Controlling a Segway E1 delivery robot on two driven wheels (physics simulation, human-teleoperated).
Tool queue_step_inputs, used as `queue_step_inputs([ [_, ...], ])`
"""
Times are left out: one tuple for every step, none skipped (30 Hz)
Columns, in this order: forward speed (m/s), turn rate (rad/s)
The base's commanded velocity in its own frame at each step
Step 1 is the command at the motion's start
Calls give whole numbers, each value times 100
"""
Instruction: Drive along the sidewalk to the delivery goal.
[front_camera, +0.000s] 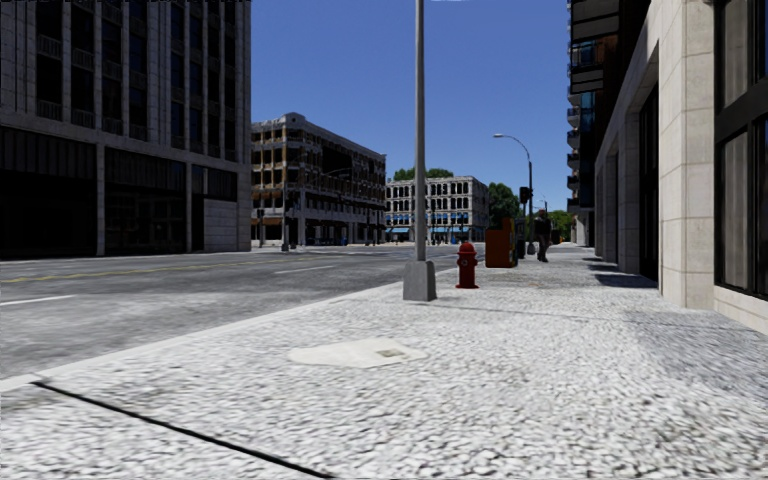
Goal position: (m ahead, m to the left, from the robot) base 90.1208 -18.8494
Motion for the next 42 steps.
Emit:
queue_step_inputs([
  [122,-66],
  [122,-84],
  [123,-93],
  [127,-95],
  [127,-95],
  [130,-95],
  [131,-96],
  [132,-96],
  [132,-95],
  [132,-93],
  [134,-92],
  [146,0],
  [147,0],
  [147,0],
  [147,0],
  [147,0],
  [148,0],
  [148,0],
  [150,0],
  [151,0],
  [154,0],
  [154,0],
  [162,0],
  [166,0],
  [169,0],
  [172,0],
  [176,0],
  [176,0],
  [178,0],
  [179,0],
  [180,0],
  [181,0],
  [181,0],
  [181,0],
  [181,0],
  [181,0],
  [181,0],
  [181,0],
  [181,0],
  [181,0],
  [181,0],
  [181,0],
])
